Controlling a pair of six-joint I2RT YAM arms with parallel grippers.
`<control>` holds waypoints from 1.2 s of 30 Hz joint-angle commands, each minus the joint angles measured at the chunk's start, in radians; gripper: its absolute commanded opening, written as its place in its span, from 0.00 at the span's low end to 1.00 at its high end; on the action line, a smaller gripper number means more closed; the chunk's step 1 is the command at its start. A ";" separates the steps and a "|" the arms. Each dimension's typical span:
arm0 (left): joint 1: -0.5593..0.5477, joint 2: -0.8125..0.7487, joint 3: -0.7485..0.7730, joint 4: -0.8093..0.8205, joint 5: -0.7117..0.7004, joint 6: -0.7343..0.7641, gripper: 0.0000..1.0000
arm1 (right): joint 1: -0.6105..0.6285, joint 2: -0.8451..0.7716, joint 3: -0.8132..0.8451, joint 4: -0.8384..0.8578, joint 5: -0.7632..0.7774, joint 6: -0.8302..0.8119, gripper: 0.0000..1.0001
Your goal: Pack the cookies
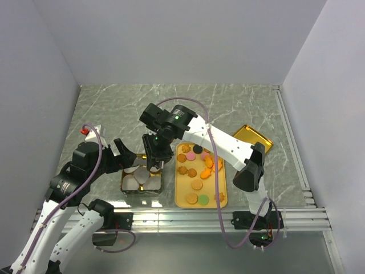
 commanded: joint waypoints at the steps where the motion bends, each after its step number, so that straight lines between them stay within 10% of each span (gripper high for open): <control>1: -0.002 0.003 -0.001 0.023 -0.009 -0.002 0.99 | 0.010 0.011 0.047 0.037 -0.035 -0.024 0.31; 36: -0.002 0.021 -0.010 0.038 0.028 0.016 0.99 | 0.007 0.105 0.064 0.120 0.057 0.045 0.31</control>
